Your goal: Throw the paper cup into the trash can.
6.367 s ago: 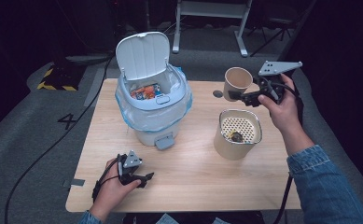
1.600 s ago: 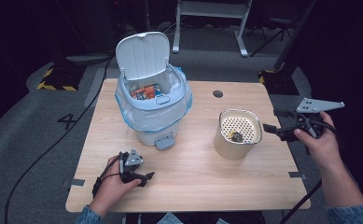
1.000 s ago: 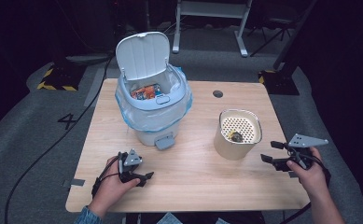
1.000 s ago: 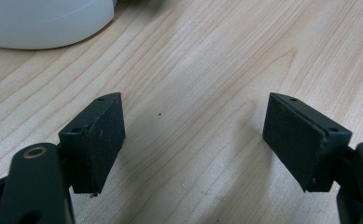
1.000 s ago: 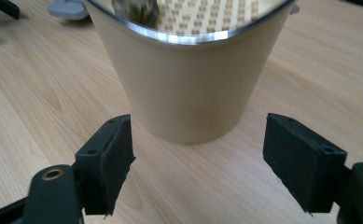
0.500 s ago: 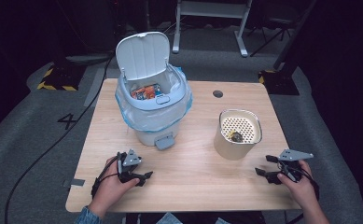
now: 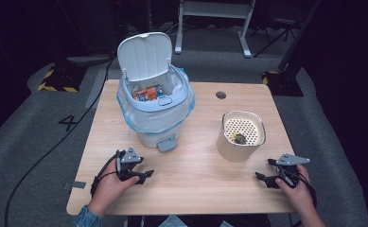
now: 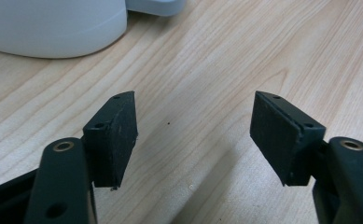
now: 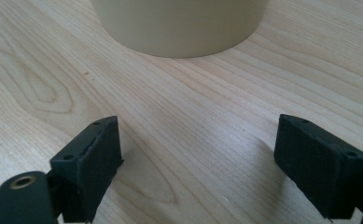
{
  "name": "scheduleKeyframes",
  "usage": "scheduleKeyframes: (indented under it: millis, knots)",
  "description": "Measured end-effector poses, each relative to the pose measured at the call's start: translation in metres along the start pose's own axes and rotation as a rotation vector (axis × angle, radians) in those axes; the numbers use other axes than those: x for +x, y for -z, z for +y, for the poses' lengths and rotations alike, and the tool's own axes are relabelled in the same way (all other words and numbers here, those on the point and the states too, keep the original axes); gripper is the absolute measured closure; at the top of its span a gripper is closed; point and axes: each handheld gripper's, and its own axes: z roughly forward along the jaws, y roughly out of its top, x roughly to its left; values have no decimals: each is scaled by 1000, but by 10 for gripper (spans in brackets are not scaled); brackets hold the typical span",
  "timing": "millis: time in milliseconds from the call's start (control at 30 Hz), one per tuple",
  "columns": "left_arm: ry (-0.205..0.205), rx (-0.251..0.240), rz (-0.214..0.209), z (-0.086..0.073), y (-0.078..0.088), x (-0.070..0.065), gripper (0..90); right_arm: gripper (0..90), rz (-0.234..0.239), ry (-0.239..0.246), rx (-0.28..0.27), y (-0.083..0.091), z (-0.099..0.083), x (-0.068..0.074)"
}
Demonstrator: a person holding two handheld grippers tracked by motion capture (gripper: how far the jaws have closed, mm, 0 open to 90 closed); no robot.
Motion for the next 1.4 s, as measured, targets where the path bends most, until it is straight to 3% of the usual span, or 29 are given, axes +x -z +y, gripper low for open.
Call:
scheduleKeyframes:
  millis: [100, 400, 600, 800, 1400]
  knots:
    - [3, -18, 1, 4, 7, 3, 335, 144, -13, -13, 1, 0, 0, 2]
    - [27, -128, 13, 25, 50, 21, 347, 145, -36, -36, 1, 1, -1, 5]
    - [15, -187, 30, 44, 76, 33, 347, 145, -36, -36, 1, 1, -1, 5]
    - [38, -291, 3, 61, 94, 41, 349, 145, -37, -36, 1, 1, -1, 5]
    - [17, -375, 60, 108, 131, 52, 353, 145, -37, -36, 1, 1, -1, 5]
